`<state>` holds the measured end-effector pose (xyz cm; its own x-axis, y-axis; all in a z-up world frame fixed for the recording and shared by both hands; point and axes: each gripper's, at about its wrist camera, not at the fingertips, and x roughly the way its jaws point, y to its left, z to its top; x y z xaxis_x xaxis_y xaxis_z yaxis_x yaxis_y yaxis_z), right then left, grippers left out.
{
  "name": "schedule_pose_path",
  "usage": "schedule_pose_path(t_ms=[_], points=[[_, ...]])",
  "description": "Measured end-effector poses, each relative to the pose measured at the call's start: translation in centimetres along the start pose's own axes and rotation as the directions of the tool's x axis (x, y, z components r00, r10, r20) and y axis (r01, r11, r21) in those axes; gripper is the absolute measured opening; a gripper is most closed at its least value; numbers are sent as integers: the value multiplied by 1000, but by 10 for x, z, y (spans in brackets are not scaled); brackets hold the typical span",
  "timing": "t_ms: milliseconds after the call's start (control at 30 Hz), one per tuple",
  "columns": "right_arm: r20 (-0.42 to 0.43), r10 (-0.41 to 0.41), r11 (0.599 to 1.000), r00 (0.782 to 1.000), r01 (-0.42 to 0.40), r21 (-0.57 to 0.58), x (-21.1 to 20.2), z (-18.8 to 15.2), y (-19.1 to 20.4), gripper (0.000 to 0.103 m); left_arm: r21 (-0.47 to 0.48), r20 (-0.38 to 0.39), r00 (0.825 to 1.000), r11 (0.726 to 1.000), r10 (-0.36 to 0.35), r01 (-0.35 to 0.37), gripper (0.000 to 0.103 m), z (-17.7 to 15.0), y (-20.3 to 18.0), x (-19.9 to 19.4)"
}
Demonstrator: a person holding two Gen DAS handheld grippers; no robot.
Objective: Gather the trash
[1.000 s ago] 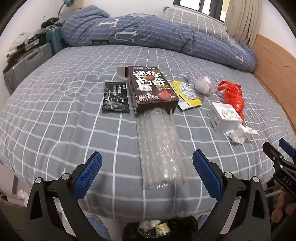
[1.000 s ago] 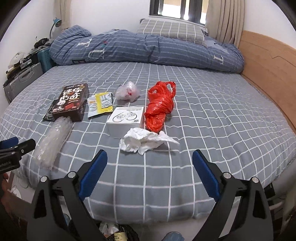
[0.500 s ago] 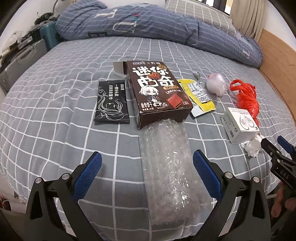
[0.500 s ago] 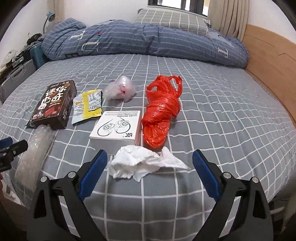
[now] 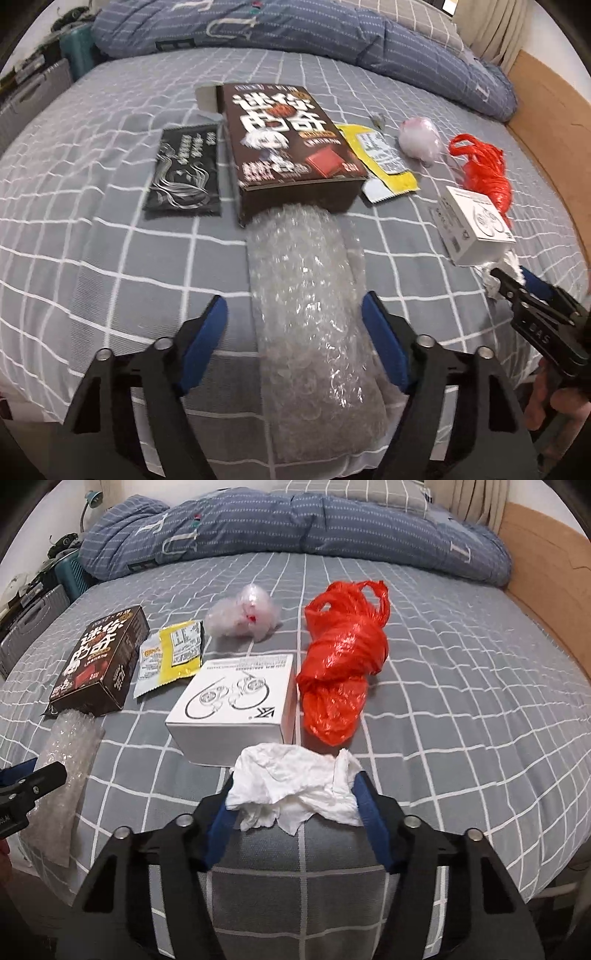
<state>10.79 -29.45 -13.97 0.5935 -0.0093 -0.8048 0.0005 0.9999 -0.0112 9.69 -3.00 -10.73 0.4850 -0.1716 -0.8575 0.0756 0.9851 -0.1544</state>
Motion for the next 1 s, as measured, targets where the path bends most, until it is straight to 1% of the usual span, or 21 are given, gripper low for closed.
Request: schedule_pose_path(t_ms=[33,67,100,133,200,267,300,367,533,800,1000], points=[[-4,6,1000,1000,-6,-1,0,0,1,51,1,-7,1000,1000,-21,21,60,-1,-1,1],[-7,13,1000,1000,-13,0,0,0,1,46,5,-10,999,999,-33,33,56,-2,-2,2],[-10,20,1000,1000,-20,0,0,-1,0,42,10,-10,999,999,-37,37,54,-2,-3,2],[-16,24,1000,1000,-24,0,1,-1,0,40,16,-11,999,999,-41,41,50,-3,-5,2],[-23,33,999,999,-33,-2,2,-1,1,32,22,-7,999,999,-37,37,48,-4,-6,2],[-25,37,999,999,-37,-7,2,-2,2,27,25,-9,999,999,-45,46,41,-5,-8,2],[-27,39,999,999,-39,-8,2,-2,2,24,25,-8,999,999,-47,47,40,-5,-8,1],[-31,44,999,999,-44,-2,3,-2,2,21,26,-6,999,999,-46,46,37,-6,-9,1],[-27,53,999,998,-53,7,-1,-1,0,18,43,9,999,999,-34,33,35,-4,-15,-1],[-1,52,999,999,-52,15,-15,1,-8,16,35,43,997,998,-56,55,34,0,-15,-20],[41,50,998,998,-51,27,-34,3,-15,16,38,86,994,997,-71,68,34,3,-19,-40]])
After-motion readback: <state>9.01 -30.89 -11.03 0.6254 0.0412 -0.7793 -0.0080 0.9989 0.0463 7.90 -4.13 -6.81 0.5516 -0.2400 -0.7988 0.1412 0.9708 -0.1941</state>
